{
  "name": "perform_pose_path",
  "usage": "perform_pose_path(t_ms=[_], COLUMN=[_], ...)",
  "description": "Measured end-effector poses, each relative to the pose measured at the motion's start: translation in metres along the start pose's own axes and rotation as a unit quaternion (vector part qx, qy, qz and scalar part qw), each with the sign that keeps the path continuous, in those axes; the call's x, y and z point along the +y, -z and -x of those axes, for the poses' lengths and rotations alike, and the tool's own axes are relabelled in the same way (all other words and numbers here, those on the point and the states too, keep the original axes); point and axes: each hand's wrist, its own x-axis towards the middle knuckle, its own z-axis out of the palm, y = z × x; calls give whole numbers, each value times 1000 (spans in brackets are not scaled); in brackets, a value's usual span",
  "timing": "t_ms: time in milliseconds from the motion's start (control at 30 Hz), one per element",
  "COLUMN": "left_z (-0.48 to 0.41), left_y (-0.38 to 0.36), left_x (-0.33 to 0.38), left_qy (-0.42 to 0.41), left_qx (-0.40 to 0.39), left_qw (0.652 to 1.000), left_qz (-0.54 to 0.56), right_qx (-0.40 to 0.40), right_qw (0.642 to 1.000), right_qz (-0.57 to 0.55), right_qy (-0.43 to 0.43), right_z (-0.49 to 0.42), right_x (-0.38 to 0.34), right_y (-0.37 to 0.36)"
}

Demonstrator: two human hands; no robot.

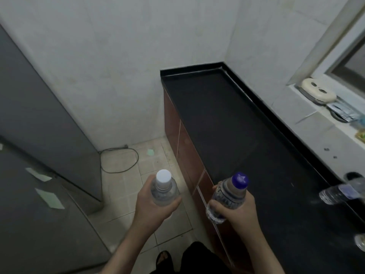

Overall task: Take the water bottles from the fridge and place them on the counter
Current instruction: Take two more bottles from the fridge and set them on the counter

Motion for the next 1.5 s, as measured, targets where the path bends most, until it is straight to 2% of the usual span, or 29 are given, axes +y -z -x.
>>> perform_pose_path(t_ms=[200,400,633,767,1033,1200,1367,1500], left_z=[-42,-96,-159,-195,-288,-359,-430,-477], left_y=[0,-8,-16,-22,-27,-9,6,12], left_x=[-16,-19,-20,-22,-43,-65,-71,-77], left_qy=[21,66,49,55,52,26,-5,22], left_qx=[43,121,159,153,95,8,-61,-142], left_qw=[999,989,982,984,993,999,998,990], left_qz=[-8,-48,-87,-78,-40,-40,-35,2], right_qx=[-46,-108,-155,-167,-83,12,101,156], right_qw=[999,994,988,986,997,999,994,987], right_qz=[-6,-3,-9,4,-5,40,29,27], right_qy=[-3,14,-13,-2,-2,-28,-14,-24], right_z=[-70,-150,-228,-262,-320,-353,-375,-390], right_x=[4,1,-12,-15,-6,-8,-16,-21], right_y=[-15,-25,-29,-31,-46,-75,-105,-123])
